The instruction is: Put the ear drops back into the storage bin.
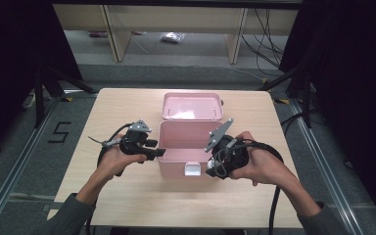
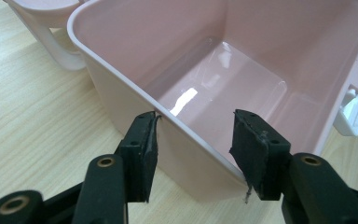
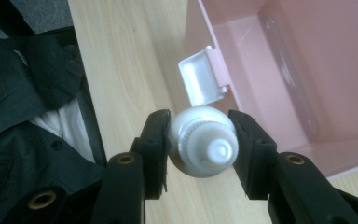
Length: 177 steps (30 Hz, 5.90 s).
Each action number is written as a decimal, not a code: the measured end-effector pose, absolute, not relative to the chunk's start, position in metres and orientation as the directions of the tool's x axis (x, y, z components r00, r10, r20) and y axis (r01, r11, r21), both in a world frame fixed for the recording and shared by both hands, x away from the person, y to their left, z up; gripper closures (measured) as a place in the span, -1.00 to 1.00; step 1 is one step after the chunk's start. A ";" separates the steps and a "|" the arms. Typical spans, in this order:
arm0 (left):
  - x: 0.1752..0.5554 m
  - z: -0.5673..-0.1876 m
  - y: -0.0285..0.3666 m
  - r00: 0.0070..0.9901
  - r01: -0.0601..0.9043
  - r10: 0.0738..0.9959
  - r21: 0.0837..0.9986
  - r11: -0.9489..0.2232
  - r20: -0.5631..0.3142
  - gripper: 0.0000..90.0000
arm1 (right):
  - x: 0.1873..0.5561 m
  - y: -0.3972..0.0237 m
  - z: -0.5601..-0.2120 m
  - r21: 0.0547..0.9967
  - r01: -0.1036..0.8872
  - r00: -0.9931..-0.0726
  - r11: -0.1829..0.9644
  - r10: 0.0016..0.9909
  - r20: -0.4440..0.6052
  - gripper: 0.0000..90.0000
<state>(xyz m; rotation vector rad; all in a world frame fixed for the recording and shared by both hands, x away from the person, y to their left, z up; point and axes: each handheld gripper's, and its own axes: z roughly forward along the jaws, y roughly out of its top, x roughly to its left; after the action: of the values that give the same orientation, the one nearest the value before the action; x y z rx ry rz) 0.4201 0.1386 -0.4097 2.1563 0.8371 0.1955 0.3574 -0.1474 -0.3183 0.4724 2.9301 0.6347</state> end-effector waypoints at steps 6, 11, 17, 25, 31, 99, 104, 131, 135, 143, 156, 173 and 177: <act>0.420 -0.410 0.139 0.770 0.503 0.624 0.730 -0.463 -0.134 0.12 | 0.365 -0.150 -0.315 0.413 0.286 -0.943 0.865 0.331 -0.039 0.34; 0.420 -0.410 0.139 0.768 0.505 0.626 0.729 -0.462 -0.136 0.12 | 0.369 -0.150 -0.312 0.416 0.297 -0.938 0.859 0.344 -0.040 0.34; 0.420 -0.410 0.139 0.768 0.508 0.625 0.727 -0.461 -0.141 0.12 | 0.381 -0.148 -0.311 0.410 0.309 -0.933 0.858 0.357 -0.046 0.34; 0.420 -0.410 0.139 0.770 0.502 0.624 0.731 -0.462 -0.134 0.12 | 0.399 -0.143 -0.316 0.399 0.338 -0.922 0.853 0.385 -0.041 0.35; 0.420 -0.410 0.139 0.770 0.505 0.623 0.729 -0.463 -0.137 0.12 | 0.411 -0.138 -0.321 0.382 0.354 -0.916 0.854 0.399 -0.043 0.35; 0.420 -0.410 0.139 0.767 0.510 0.625 0.727 -0.460 -0.143 0.12 | 0.461 -0.130 -0.401 0.240 0.457 -0.880 0.857 0.474 -0.016 0.34; 0.420 -0.410 0.139 0.767 0.511 0.626 0.727 -0.460 -0.143 0.12 | 0.461 -0.130 -0.405 0.230 0.458 -0.881 0.858 0.474 -0.014 0.34; 0.420 -0.410 0.139 0.766 0.512 0.627 0.726 -0.460 -0.143 0.12 | 0.463 -0.118 -0.416 0.215 0.436 -0.893 0.874 0.449 -0.013 0.34; 0.420 -0.410 0.139 0.766 0.512 0.627 0.726 -0.460 -0.142 0.12 | 0.463 -0.119 -0.418 0.208 0.449 -0.888 0.869 0.460 -0.007 0.34; 0.420 -0.410 0.139 0.766 0.511 0.627 0.726 -0.460 -0.141 0.12 | 0.463 -0.121 -0.421 0.202 0.454 -0.886 0.868 0.463 0.000 0.34; 0.420 -0.410 0.138 0.768 0.505 0.625 0.728 -0.463 -0.135 0.11 | 0.464 -0.124 -0.421 0.226 0.445 -0.891 0.867 0.454 0.013 0.32; 0.421 -0.410 0.139 0.768 0.508 0.625 0.729 -0.459 -0.141 0.11 | 0.463 -0.138 -0.371 0.413 0.468 -0.865 0.781 0.501 0.033 -0.06; 0.421 -0.410 0.139 0.768 0.507 0.625 0.729 -0.460 -0.140 0.11 | 0.466 -0.147 -0.362 0.463 0.482 -0.845 0.744 0.535 0.020 -0.06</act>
<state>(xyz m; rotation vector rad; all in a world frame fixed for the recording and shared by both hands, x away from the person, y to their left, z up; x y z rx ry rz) 0.4207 0.1388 -0.4099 2.1536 0.8407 0.1867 0.4658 -0.1470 -0.3622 0.8268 2.8262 0.7026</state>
